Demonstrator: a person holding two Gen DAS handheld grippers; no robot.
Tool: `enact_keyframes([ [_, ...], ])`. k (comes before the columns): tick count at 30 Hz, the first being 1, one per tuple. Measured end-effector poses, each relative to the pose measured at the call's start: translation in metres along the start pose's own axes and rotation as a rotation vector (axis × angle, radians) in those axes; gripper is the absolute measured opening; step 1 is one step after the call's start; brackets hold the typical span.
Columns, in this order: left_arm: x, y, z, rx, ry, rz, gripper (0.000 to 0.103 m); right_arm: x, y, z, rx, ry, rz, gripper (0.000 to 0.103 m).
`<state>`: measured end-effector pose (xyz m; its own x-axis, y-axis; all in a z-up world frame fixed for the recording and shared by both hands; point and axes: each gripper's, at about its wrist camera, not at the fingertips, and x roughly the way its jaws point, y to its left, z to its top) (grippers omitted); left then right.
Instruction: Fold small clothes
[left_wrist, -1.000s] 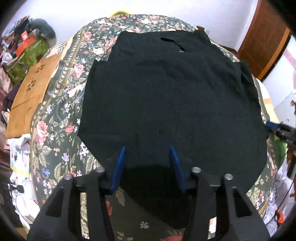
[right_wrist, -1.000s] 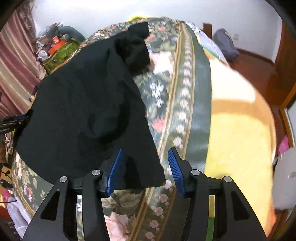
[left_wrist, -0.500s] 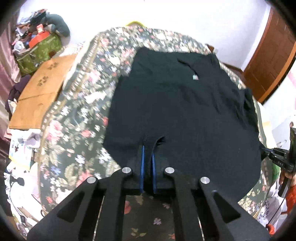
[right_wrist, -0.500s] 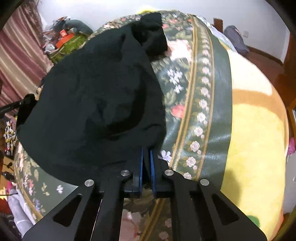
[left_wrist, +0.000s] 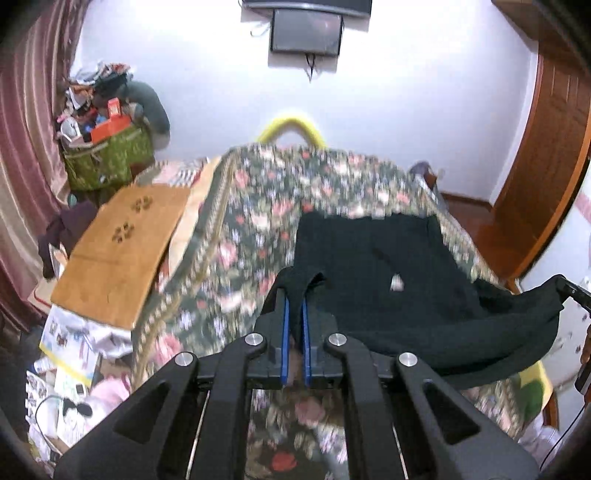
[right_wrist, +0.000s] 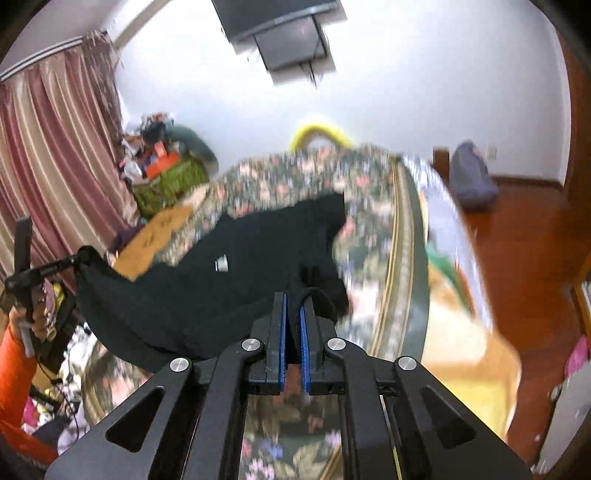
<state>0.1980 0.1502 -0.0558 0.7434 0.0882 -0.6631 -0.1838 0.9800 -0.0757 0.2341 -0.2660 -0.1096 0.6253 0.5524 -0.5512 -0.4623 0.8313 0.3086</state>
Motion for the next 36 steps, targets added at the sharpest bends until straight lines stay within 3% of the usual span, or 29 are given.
enact_keyframes([
  [5,-0.003,0.001,0.044,-0.023,-0.073,0.024,0.005,0.002,0.004,0.048,-0.018,-0.088,-0.022,0.005],
  [12,0.041,0.005,0.087,-0.029,-0.078,0.090,0.005,0.041,0.000,0.090,-0.017,-0.086,-0.066,0.005],
  [24,0.197,0.024,0.111,-0.009,0.059,0.183,0.005,0.169,-0.041,0.119,0.023,0.062,-0.146,0.005],
  [30,0.272,0.026,0.119,0.028,0.145,0.199,0.006,0.214,-0.064,0.134,0.066,0.110,-0.132,0.007],
  [33,0.285,0.019,0.119,0.067,0.162,0.201,0.012,0.221,-0.067,0.136,0.069,0.119,-0.137,0.009],
  [34,0.286,0.016,0.118,0.081,0.165,0.208,0.022,0.219,-0.064,0.134,0.054,0.118,-0.151,0.013],
  [35,0.284,0.015,0.116,0.088,0.165,0.208,0.039,0.215,-0.062,0.131,0.036,0.116,-0.154,0.016],
  [36,0.281,0.015,0.115,0.087,0.159,0.202,0.047,0.213,-0.060,0.130,0.025,0.118,-0.154,0.030],
])
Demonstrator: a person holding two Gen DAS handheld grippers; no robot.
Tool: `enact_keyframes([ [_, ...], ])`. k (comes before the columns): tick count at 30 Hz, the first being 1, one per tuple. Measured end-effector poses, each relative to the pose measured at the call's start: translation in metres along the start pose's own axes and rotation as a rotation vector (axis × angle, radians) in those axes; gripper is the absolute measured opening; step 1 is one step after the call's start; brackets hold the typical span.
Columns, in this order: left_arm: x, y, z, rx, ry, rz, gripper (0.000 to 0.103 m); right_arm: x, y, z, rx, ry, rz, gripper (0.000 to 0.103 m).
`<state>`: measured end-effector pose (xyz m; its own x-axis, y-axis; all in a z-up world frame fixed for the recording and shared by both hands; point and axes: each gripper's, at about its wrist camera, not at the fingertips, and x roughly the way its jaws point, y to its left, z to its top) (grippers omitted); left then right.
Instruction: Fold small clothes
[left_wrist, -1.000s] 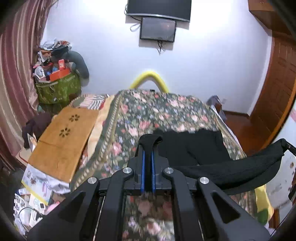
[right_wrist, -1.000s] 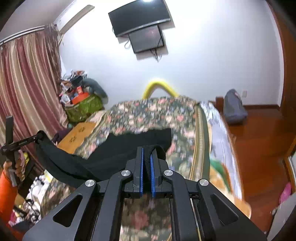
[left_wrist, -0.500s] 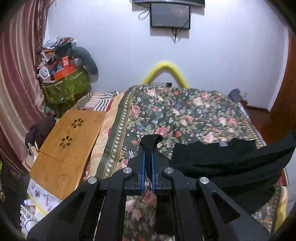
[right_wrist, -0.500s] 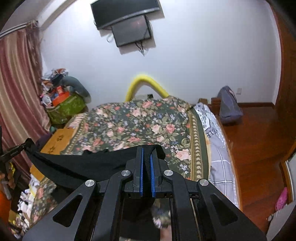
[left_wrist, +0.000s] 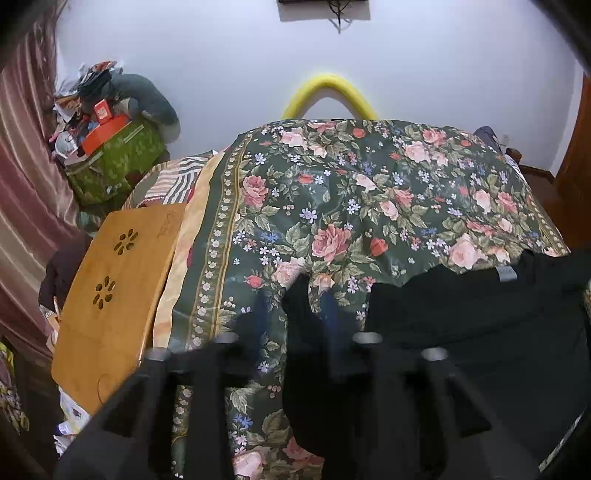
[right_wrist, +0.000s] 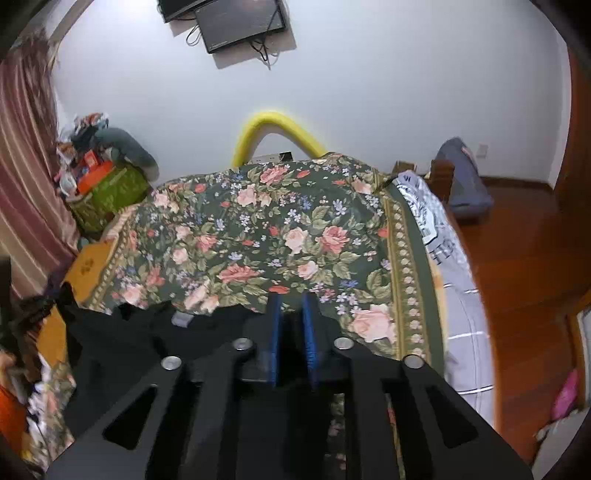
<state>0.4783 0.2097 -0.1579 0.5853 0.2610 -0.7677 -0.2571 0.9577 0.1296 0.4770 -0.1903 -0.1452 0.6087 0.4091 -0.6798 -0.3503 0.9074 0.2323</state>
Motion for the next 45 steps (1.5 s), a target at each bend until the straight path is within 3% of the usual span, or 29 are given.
enact_keyframes([
  [1,-0.004,0.001,-0.004,-0.005,-0.011,-0.014,0.059,-0.007,0.002,-0.007,-0.012,-0.006,-0.001,0.045],
  [3,-0.015,0.004,-0.016,-0.014,-0.018,-0.040,0.064,-0.013,0.003,-0.014,-0.032,-0.016,-0.010,0.051],
  [8,-0.028,0.012,-0.056,-0.031,0.075,-0.120,0.066,-0.039,0.013,-0.056,-0.099,0.016,0.006,0.056],
  [15,-0.035,0.014,-0.127,-0.037,0.204,-0.183,0.066,-0.064,0.018,-0.129,-0.095,0.069,0.030,0.058],
  [18,-0.032,0.011,-0.154,-0.043,0.262,-0.216,0.066,-0.063,0.015,-0.158,-0.069,0.103,0.035,0.058],
  [22,-0.032,0.008,-0.172,-0.081,0.277,-0.257,0.066,-0.048,0.008,-0.186,0.000,0.162,0.047,0.058],
  [24,-0.033,0.007,-0.174,-0.112,0.275,-0.294,0.061,-0.041,0.005,-0.189,0.029,0.159,0.050,0.058],
  [25,-0.034,0.006,-0.175,-0.113,0.275,-0.314,0.048,-0.039,0.004,-0.187,0.053,0.133,0.067,0.061],
  [26,-0.035,0.001,-0.173,-0.095,0.270,-0.327,0.045,-0.040,0.004,-0.184,0.066,0.118,0.079,0.061],
  [27,-0.037,-0.003,-0.172,-0.069,0.257,-0.307,0.043,-0.038,0.004,-0.181,0.081,0.109,0.091,0.060],
  [28,-0.040,-0.007,-0.171,-0.048,0.239,-0.305,0.022,-0.036,0.004,-0.178,0.092,0.107,0.098,0.056],
  [29,-0.041,-0.011,-0.170,-0.038,0.237,-0.318,0.013,-0.032,0.008,-0.176,0.091,0.109,0.103,0.052],
  [31,-0.044,-0.014,-0.168,-0.035,0.228,-0.296,0.012,-0.027,0.014,-0.172,0.071,0.130,0.107,0.025],
  [34,-0.058,-0.013,-0.168,-0.028,0.194,-0.280,0.009,-0.029,0.019,-0.172,0.044,0.129,0.125,0.012],
  [40,-0.114,0.008,-0.171,-0.050,0.111,-0.303,0.008,-0.073,0.024,-0.175,0.000,0.073,0.159,0.009],
  [45,-0.153,0.013,-0.194,-0.044,0.104,-0.324,0.008,-0.106,0.032,-0.191,-0.028,0.077,0.178,0.009],
])
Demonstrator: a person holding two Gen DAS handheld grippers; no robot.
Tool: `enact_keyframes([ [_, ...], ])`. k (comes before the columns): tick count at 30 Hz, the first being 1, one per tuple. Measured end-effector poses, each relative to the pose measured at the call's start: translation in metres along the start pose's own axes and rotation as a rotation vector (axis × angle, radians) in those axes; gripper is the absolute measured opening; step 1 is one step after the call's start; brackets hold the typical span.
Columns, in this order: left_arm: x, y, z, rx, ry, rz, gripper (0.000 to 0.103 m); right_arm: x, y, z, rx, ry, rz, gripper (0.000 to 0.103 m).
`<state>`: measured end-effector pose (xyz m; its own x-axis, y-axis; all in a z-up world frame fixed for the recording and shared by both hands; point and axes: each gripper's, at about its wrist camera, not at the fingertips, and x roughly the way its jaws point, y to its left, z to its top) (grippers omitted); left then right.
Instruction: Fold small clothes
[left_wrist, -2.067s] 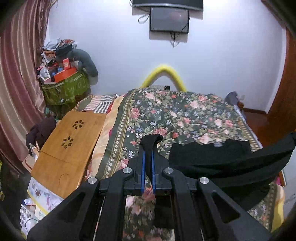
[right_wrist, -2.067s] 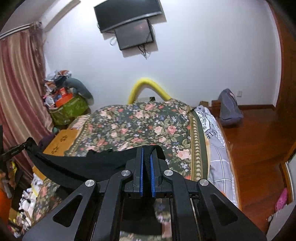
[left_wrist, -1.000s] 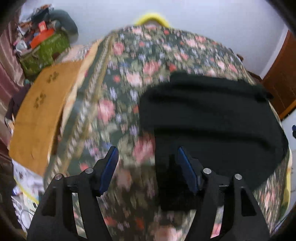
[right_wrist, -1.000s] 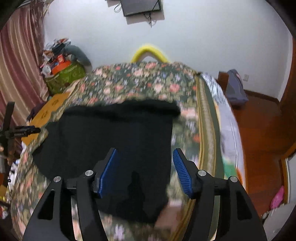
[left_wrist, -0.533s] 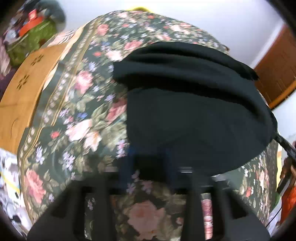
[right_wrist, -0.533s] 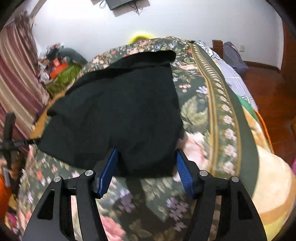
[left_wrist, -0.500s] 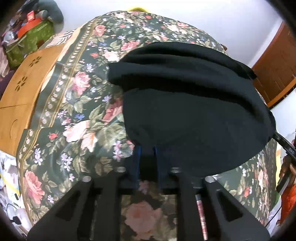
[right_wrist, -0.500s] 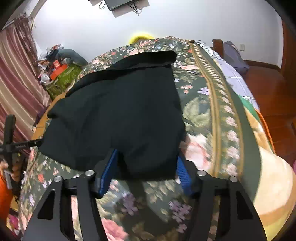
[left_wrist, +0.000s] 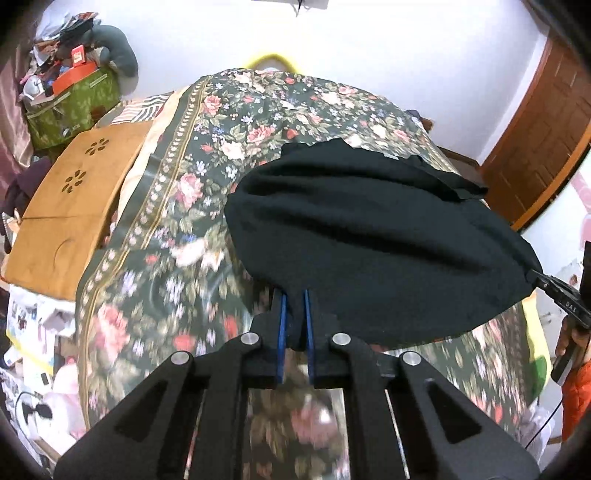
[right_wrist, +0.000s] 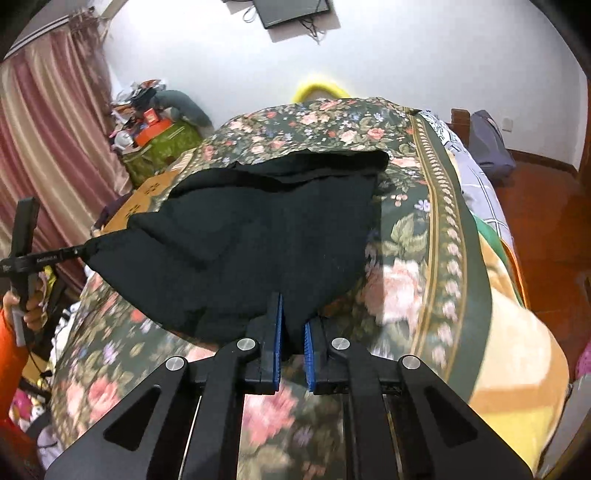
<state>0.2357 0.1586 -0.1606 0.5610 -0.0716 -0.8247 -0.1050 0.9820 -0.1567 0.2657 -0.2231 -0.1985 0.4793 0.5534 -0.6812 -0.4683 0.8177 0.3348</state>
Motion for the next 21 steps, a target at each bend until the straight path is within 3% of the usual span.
enact_keyframes([
  [9,-0.010,0.005,-0.078,0.018,0.111,0.017,0.008,-0.005,-0.003,-0.073,0.075,0.108,0.050,0.009],
  [13,-0.013,0.004,-0.100,0.062,0.140,0.028,0.010,-0.005,0.000,-0.086,0.079,0.146,0.064,0.012],
  [18,-0.023,0.001,-0.096,0.137,0.103,0.165,0.015,-0.013,0.003,-0.075,0.042,0.153,-0.002,0.021],
  [21,-0.028,0.009,-0.080,0.127,0.073,0.190,0.018,-0.022,0.006,-0.060,-0.006,0.101,-0.051,0.030],
])
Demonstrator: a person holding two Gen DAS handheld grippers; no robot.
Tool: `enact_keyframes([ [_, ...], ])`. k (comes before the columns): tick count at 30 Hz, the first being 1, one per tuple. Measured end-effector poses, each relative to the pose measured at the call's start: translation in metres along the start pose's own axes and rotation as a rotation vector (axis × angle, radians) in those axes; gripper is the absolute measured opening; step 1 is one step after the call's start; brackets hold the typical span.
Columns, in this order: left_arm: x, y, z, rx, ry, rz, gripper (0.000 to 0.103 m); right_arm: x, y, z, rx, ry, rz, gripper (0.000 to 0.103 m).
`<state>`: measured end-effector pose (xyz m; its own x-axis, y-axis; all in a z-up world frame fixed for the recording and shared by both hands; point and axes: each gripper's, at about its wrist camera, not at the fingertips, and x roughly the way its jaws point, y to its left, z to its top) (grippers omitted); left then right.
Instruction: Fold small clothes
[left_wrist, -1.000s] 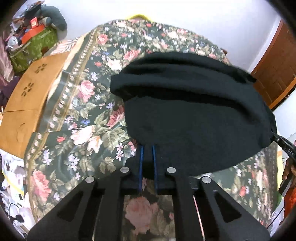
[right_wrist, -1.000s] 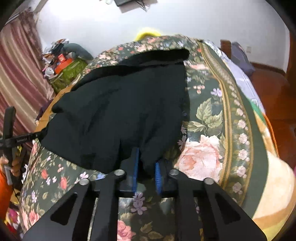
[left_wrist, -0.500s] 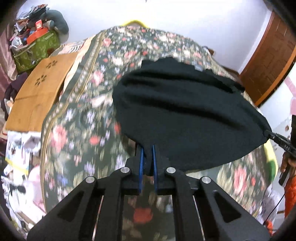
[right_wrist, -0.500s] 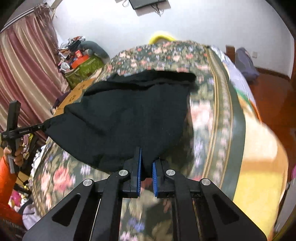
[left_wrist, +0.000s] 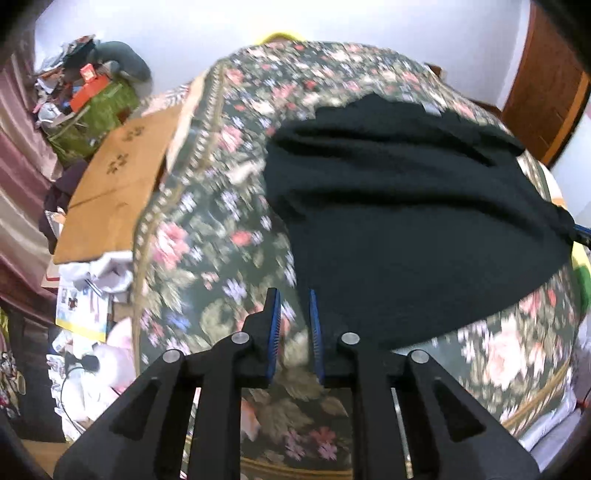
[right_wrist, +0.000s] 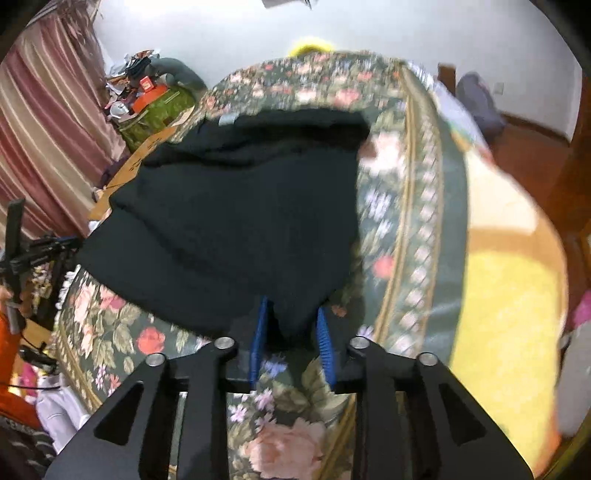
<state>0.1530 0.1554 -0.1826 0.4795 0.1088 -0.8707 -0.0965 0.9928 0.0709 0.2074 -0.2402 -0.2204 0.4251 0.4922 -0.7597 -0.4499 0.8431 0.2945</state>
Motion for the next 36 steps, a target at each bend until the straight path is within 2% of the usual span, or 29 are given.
enact_keyframes([
  [2,0.000,0.007,0.016,-0.019,-0.023,0.005,0.031,-0.004,0.001,0.008,-0.023,-0.029,-0.006,0.035],
  [6,0.004,0.002,0.052,-0.013,-0.065,-0.009,0.038,0.003,0.008,0.027,-0.046,-0.054,0.016,0.037],
  [10,0.023,-0.016,0.084,0.029,-0.082,-0.047,0.054,0.027,0.016,0.040,-0.068,-0.039,0.049,0.037],
  [15,0.068,-0.041,0.108,0.072,-0.022,-0.092,0.055,0.075,0.032,0.055,-0.096,0.036,0.091,0.037],
  [18,0.101,-0.057,0.118,0.119,0.036,-0.081,0.055,0.105,0.042,0.062,-0.129,0.089,0.112,0.037],
  [21,0.114,-0.060,0.129,0.134,0.034,-0.062,0.055,0.118,0.053,0.076,-0.194,0.080,0.113,0.038],
  [24,0.121,-0.051,0.154,0.104,0.011,-0.037,0.055,0.126,0.059,0.100,-0.238,0.067,0.103,0.038],
  [27,0.121,-0.035,0.177,0.066,-0.026,0.006,0.055,0.124,0.058,0.129,-0.258,0.003,0.053,0.037],
  [30,0.109,-0.007,0.197,-0.024,-0.089,0.055,0.055,0.106,0.049,0.154,-0.222,-0.108,0.001,0.037],
  [32,0.099,0.014,0.202,-0.085,-0.123,0.062,0.055,0.089,0.041,0.164,-0.188,-0.162,-0.006,0.037],
  [33,0.096,0.023,0.202,-0.106,-0.129,0.060,0.055,0.082,0.037,0.166,-0.176,-0.178,0.000,0.039],
  [36,0.091,0.047,0.195,-0.156,-0.124,0.067,0.058,0.060,0.026,0.158,-0.147,-0.213,-0.006,0.050],
])
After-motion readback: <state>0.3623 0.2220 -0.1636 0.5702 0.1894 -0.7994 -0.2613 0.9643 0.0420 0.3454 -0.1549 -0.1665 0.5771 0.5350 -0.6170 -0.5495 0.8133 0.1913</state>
